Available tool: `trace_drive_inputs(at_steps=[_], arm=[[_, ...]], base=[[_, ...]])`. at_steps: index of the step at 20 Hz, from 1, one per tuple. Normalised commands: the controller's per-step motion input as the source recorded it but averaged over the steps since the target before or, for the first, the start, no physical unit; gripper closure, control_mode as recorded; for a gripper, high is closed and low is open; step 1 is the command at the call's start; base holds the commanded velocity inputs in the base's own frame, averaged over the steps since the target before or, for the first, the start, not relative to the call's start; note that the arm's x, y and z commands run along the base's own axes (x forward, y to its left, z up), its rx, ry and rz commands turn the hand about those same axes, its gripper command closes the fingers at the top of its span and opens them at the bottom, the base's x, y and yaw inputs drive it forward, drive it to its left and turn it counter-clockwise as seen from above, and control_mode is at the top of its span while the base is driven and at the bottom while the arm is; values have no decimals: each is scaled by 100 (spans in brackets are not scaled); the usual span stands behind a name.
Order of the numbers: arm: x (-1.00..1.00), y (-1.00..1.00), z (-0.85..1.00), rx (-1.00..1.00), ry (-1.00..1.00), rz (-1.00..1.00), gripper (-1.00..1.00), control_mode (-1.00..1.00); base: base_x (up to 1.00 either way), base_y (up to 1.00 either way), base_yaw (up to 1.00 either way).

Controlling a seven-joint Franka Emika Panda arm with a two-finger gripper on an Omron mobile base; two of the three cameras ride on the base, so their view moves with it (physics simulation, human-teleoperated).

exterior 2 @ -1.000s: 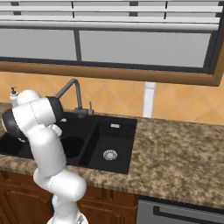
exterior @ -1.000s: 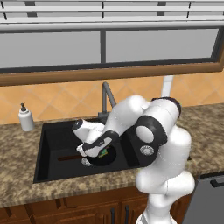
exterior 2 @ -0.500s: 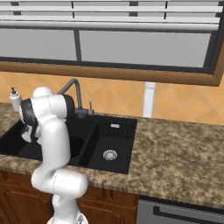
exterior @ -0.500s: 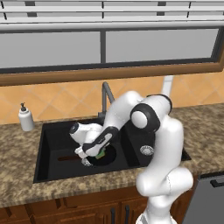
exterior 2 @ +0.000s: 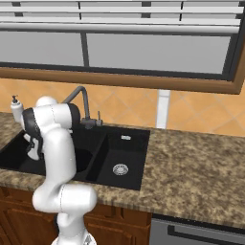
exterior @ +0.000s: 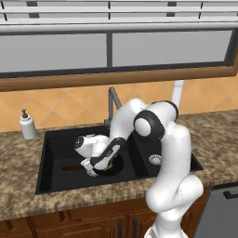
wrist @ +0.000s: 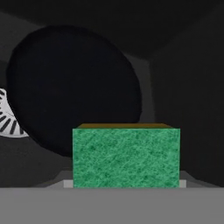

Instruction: Pick the pan and sponge and place them into the sink. Then turn on the water.

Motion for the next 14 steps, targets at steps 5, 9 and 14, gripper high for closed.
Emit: trace_drive_inputs(at_steps=[5, 9, 14], arm=[[3, -29, -22, 5, -15, 0, 100, -100], [0, -17, -25, 1, -14, 0, 100, -100], [0, -11, -12, 3, -13, 0, 100, -100]], base=[[0, 0, 0], [0, 0, 0], [0, 0, 0]])
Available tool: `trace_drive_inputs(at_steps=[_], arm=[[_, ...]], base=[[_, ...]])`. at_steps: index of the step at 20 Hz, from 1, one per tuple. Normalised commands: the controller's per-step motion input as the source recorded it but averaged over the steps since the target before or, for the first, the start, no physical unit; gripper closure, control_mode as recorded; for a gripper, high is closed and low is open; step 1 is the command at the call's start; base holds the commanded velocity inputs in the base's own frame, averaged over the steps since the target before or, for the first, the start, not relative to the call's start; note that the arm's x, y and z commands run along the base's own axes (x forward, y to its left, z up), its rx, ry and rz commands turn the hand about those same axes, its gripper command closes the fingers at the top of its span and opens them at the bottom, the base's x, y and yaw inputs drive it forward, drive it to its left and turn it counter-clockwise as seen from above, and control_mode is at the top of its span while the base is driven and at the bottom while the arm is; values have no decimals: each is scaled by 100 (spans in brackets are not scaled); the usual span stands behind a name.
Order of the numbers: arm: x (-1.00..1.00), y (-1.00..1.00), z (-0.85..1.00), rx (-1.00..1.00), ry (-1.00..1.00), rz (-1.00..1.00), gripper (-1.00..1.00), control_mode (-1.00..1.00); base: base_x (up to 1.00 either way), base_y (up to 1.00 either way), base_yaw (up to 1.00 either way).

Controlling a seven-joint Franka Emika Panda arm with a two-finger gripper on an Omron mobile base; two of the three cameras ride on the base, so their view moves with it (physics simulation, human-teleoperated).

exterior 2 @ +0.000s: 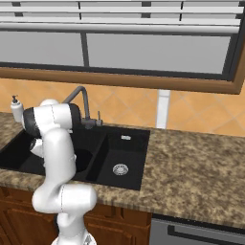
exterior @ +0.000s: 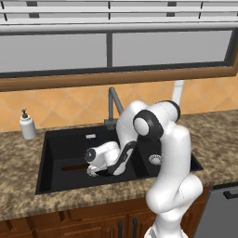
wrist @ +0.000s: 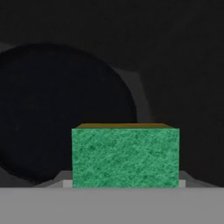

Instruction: Pick the pan and sponge and place them into the sink. Then turn on the water.

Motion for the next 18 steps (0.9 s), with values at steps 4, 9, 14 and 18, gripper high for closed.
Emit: trace_drive_inputs(at_steps=[4, 9, 14, 18], arm=[[2, -8, -3, 4, -11, 0, 100, -100], [6, -2, 0, 3, -9, 0, -100, -100], [9, -1, 0, 3, -9, 0, -100, -100], [2, -9, 1, 12, -16, 0, -100, -100]], base=[[0, 0, 0], [0, 0, 0], [0, 0, 0], [0, 0, 0]])
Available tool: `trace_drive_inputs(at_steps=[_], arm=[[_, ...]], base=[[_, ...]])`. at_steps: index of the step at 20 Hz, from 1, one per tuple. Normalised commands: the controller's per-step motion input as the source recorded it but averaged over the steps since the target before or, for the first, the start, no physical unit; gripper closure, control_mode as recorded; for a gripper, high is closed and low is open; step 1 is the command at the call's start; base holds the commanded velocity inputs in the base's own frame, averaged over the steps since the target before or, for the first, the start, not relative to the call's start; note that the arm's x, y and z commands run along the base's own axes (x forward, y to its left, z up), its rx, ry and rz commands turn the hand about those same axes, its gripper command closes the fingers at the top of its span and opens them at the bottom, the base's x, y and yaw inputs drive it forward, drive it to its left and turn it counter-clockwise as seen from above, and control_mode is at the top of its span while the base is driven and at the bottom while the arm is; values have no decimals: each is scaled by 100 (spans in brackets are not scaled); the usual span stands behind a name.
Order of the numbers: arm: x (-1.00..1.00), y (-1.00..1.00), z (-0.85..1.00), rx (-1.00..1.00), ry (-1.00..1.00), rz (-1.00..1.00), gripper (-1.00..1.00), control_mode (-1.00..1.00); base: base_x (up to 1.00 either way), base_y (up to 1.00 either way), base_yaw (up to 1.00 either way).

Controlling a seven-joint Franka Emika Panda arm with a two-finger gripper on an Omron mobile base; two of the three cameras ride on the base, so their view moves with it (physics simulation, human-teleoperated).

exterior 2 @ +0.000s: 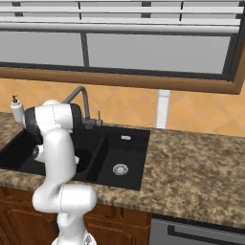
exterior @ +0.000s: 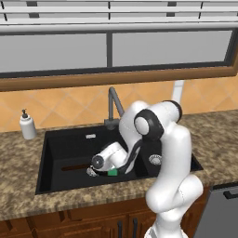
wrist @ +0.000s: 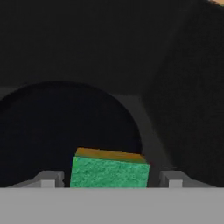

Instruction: Pick the pan and sponge and place them into the sink. Then turn on the water.

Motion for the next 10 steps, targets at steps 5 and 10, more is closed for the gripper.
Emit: trace_drive_inputs(at_steps=[5, 10], arm=[[-1, -2, 22, 13, -22, 0, -100, -100], [-42, 1, 69, 7, -26, 0, -100, -100]], base=[[0, 0, 0], [0, 0, 0]])
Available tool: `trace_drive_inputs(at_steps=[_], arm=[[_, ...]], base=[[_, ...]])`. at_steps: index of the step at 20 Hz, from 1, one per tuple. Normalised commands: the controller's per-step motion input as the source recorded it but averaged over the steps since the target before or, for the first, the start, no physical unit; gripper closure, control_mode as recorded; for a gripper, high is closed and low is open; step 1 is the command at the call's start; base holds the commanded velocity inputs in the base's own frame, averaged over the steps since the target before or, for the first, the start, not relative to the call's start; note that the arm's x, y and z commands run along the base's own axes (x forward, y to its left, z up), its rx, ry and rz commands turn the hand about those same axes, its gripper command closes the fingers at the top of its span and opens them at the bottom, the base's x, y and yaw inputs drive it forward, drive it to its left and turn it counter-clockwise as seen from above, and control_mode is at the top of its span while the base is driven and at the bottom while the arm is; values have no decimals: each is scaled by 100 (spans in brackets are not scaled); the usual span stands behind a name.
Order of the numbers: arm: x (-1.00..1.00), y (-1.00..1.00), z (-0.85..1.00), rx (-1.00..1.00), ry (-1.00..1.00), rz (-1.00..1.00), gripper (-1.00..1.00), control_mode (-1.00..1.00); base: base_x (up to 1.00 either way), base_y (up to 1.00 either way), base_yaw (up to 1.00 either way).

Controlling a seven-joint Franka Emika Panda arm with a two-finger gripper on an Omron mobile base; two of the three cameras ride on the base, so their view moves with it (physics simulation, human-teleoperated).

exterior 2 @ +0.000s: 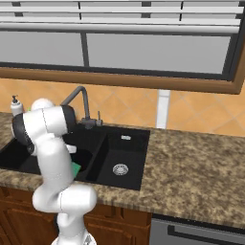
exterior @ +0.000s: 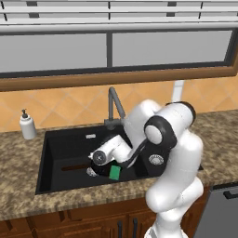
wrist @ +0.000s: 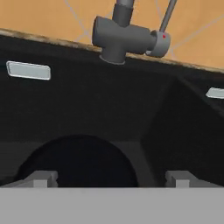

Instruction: Pick the pan and sponge and place them into the sink. Then turn on the water.

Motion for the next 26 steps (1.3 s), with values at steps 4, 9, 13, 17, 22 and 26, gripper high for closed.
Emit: trace_drive_inputs(at_steps=[4, 9, 13, 17, 22, 26], arm=[[-94, 13, 66, 7, -17, 0, -100, -100], [-80, 18, 84, 6, -7, 0, -100, -100], [-67, 9, 100, 0, -13, 0, -100, -100], [-61, 4, 100, 1, -6, 0, -100, -100], [-44, 3, 100, 7, 9, 0, -100, -100], [-48, 3, 95, 9, 22, 0, -100, -100]], base=[[0, 0, 0], [0, 0, 0], [0, 0, 0], [0, 0, 0], [0, 0, 0], [0, 0, 0]])
